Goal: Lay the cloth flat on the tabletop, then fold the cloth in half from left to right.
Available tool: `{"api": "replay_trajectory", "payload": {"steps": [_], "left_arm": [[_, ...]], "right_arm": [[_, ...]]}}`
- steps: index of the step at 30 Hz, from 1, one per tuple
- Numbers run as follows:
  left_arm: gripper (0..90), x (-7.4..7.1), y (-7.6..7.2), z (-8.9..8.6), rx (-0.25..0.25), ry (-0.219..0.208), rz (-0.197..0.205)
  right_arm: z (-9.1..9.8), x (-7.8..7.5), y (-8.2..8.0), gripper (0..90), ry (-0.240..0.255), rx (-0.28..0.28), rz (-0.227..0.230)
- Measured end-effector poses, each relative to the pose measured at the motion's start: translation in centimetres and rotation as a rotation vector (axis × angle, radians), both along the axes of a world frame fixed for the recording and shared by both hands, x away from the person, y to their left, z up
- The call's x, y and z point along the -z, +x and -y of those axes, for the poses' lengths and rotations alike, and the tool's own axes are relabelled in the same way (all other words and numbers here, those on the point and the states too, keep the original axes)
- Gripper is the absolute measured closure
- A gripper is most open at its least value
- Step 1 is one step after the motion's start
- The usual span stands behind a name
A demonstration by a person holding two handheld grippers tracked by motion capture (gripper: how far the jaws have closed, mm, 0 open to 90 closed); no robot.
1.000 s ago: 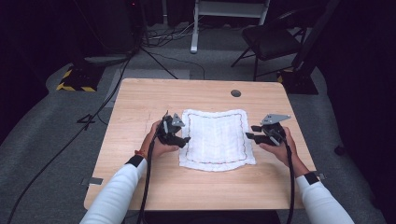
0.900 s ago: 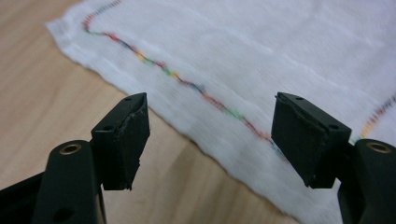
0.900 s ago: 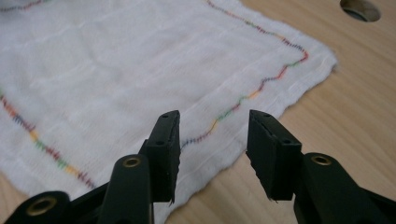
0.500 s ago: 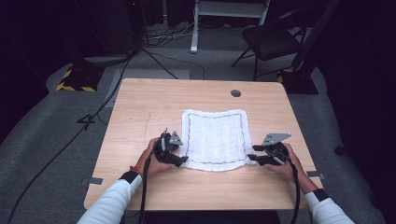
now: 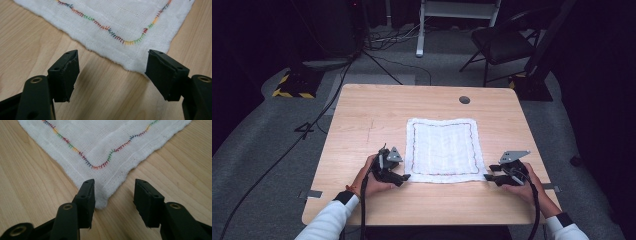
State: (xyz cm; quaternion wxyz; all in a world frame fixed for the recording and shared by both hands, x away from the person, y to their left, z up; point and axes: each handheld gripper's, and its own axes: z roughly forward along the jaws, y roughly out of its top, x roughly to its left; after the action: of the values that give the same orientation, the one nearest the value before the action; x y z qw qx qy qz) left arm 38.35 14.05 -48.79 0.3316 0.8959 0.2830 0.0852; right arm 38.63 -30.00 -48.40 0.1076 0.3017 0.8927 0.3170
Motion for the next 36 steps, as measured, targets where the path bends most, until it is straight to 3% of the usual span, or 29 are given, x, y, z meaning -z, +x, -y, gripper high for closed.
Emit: {"api": "replay_trajectory", "payload": {"steps": [1,4,8,14,20,23,25,26,27,29,30,34,36], "left_arm": [[25.2,-0.1,-0.1,-0.3,-0.005,-0.005,0.008],[22.5,-0.5,0.1,-1.4,-0.051,-0.012,0.012],[20.5,-0.5,0.3,-1.9,-0.072,-0.004,0.011],[20.5,-0.8,0.4,-2.1,-0.08,0.023,0.073],[22.1,-1.3,1.5,-2.0,-0.124,-0.014,0.095],[22.1,-1.4,2.2,-1.8,-0.136,-0.008,0.117],[22.1,-1.6,3.1,-1.6,-0.144,-0.008,0.1],[22.3,-1.6,3.5,-1.5,-0.153,-0.012,0.107],[22.3,-1.6,3.9,-1.5,-0.167,-0.008,0.132],[22.5,-1.7,5.2,-1.4,-0.178,-0.018,0.096],[22.5,-1.7,5.7,-1.4,-0.197,-0.018,0.101],[22.5,-1.6,7.9,-1.1,-0.232,-0.017,0.084],[22.5,-1.6,8.8,-0.8,-0.245,0.004,0.105]], "right_arm": [[0.1,-0.1,-0.1,47.6,-0.002,0.0,0.007],[0.5,-0.5,-0.4,44.9,0.053,0.013,0.028],[0.3,-1.2,-0.6,38.4,0.107,0.034,0.064],[-0.9,-1.6,-0.8,33.6,0.123,-0.009,0.088],[-2.7,-1.8,-0.8,35.4,0.141,-0.042,0.102],[-4.3,-1.9,-0.6,37.4,0.139,-0.078,0.11],[-4.8,-1.9,-0.6,37.8,0.137,-0.089,0.113],[-6.1,-2.0,-0.5,38.8,0.141,-0.118,0.111],[-6.1,-2.0,-0.5,38.8,0.141,-0.118,0.111],[-8.4,-2.2,-0.5,40.3,0.153,-0.168,0.119],[-8.4,-2.2,-0.5,40.3,0.153,-0.168,0.119],[-12.0,-2.1,-0.6,42.6,0.153,-0.243,0.122],[-13.9,-1.9,-0.6,45.2,0.151,-0.274,0.125]]}}
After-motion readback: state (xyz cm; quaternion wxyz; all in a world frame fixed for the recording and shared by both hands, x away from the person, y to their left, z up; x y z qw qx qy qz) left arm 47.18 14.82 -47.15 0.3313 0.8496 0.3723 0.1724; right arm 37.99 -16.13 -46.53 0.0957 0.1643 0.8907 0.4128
